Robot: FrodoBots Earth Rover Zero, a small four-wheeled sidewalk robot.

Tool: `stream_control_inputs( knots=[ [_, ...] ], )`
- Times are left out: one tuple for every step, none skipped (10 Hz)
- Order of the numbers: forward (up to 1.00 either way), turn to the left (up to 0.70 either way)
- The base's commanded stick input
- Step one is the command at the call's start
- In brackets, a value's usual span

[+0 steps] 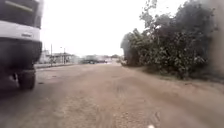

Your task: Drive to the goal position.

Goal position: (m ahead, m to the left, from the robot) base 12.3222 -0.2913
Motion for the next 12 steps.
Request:
stream_control_inputs(
  knots=[
    [0.5, 0.0],
    [0.5, 0.0],
    [0.5, 0.0],
    [0.5, 0.0],
    [0.5, 0.0],
    [0.5, 0.0],
    [0.5, 0.0],
    [0.5, 0.0],
    [0.5, 0.14],
    [0.5, 0.19],
    [0.5, 0.03],
    [0.5, 0.0]
  ],
)
